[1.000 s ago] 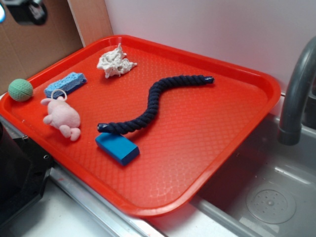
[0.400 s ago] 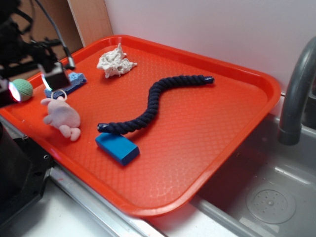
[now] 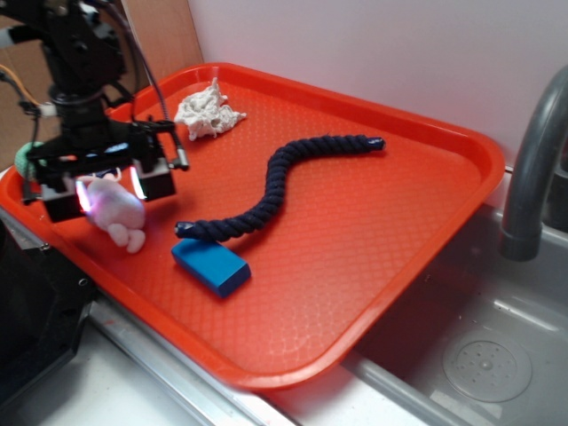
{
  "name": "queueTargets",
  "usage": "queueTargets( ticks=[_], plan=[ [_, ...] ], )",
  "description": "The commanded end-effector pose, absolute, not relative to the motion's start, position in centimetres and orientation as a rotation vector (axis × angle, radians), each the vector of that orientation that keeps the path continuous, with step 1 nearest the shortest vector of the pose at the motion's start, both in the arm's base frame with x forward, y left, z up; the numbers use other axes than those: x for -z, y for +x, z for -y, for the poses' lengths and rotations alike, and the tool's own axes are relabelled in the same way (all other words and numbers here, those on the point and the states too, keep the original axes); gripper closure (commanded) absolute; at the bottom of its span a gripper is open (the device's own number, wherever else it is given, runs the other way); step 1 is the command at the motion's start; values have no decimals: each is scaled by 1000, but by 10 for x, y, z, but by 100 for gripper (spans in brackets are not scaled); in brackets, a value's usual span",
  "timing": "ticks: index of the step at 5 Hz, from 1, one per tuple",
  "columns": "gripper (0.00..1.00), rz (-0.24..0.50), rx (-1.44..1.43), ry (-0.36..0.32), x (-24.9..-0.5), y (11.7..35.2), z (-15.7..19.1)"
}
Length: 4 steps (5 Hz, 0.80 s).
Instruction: Grab the pink bunny.
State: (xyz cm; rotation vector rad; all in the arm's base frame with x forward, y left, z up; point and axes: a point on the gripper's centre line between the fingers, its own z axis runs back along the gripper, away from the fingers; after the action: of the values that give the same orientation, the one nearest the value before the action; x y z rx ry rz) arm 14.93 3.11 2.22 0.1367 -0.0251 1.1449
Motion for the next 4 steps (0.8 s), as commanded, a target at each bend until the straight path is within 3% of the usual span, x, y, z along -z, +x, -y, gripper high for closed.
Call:
queueTargets(
  ticks=[1, 2, 3, 4],
  plan=[
    [100, 46, -1108, 58, -42, 137, -29],
    [100, 141, -856, -125, -90, 145, -39],
    [100, 176, -621, -197, -139, 147, -45],
    [100, 129, -371, -153, -190, 170, -39]
  ],
)
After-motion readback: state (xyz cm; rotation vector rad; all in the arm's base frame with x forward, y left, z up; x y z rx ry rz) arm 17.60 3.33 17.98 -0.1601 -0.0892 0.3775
